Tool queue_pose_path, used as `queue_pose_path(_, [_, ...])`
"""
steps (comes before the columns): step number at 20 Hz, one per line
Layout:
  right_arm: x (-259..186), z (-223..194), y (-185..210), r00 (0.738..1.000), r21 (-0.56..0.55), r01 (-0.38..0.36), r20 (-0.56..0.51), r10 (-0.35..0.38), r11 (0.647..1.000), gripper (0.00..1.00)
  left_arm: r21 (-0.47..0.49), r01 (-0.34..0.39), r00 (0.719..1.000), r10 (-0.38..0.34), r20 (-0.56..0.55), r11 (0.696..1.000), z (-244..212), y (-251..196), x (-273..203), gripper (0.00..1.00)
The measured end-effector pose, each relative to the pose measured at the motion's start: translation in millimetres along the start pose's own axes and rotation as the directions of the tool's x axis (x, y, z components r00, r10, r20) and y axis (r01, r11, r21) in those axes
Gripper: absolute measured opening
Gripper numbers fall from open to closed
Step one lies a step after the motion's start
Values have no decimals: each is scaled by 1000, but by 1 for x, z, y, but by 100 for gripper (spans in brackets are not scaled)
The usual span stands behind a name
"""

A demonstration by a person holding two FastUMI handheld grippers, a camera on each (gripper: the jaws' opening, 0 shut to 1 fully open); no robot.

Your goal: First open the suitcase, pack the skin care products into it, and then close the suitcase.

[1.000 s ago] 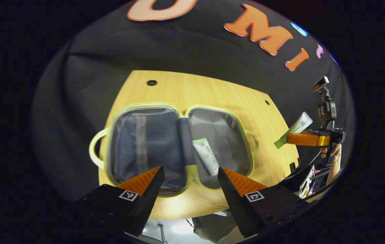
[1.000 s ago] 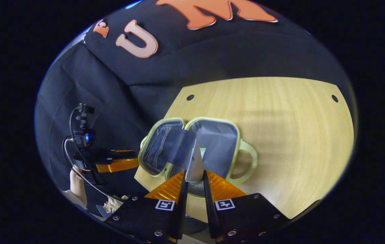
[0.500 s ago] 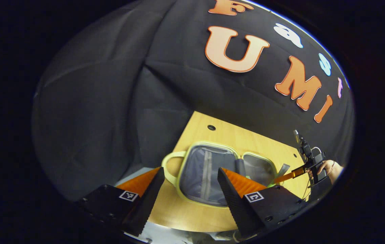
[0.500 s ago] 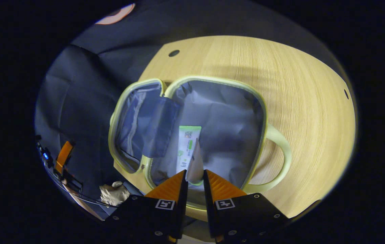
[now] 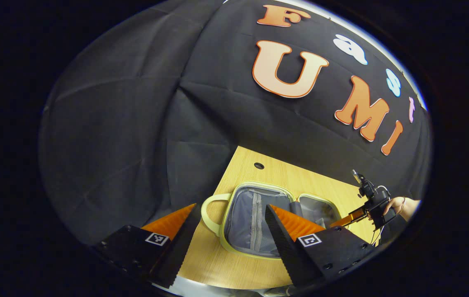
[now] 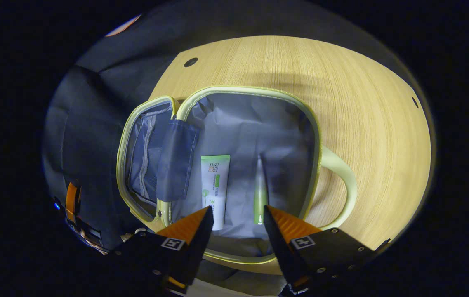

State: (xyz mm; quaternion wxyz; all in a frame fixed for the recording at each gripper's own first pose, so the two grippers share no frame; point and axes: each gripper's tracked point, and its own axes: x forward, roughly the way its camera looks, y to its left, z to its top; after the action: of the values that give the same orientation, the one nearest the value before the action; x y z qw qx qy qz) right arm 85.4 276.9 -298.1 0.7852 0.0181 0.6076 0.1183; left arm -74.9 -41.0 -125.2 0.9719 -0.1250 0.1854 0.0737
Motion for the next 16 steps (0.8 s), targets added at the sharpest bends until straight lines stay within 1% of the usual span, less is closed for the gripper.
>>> queue_pose_path(2, [-10, 7, 1, 997, -16, -5, 76, 7, 1000, 94, -36, -11, 1000, 11, -14, 999, -8, 8, 25, 97])
queue_pose_path(3, [-16, 11, 4, 992, -27, -17, 126, 20, 1000, 95, -60, -16, 1000, 15, -18, 998, -11, 16, 38, 97])
queue_pose_path(4, [-22, 16, 6, 984, -38, -31, 175, 37, 999, 96, -84, -17, 1000, 16, -16, 996, -13, 23, 50, 97])
queue_pose_path(6, [-30, 20, 7, 967, -53, -33, 252, 45, 998, 96, -132, -11, 1000, 11, 0, 991, -16, 41, 67, 97])
queue_pose_path(7, [-34, 19, 10, 959, -60, -44, 277, 59, 997, 96, -179, -3, 1000, 2, -6, 984, -21, 51, 77, 97])
queue_pose_path(9, [-47, 16, 19, 942, -71, -85, 320, 103, 994, 96, -277, 32, 999, -40, -21, 960, -29, 61, 94, 98])
queue_pose_path(11, [-59, 16, 24, 919, -74, -121, 368, 139, 990, 96, -372, 59, 996, -78, -37, 926, -37, 68, 115, 97])
queue_pose_path(12, [-65, 15, 25, 909, -68, -138, 386, 154, 988, 96, -404, 63, 995, -90, -48, 913, -42, 72, 127, 97])
queue_pose_path(14, [-78, 15, 27, 889, -47, -183, 419, 186, 982, 96, -440, 56, 993, -98, -73, 896, -55, 79, 151, 98])
queue_pose_path(16, [-93, 22, 21, 860, -24, -203, 473, 190, 979, 95, -473, 54, 987, -118, -108, 879, -71, 78, 172, 97])
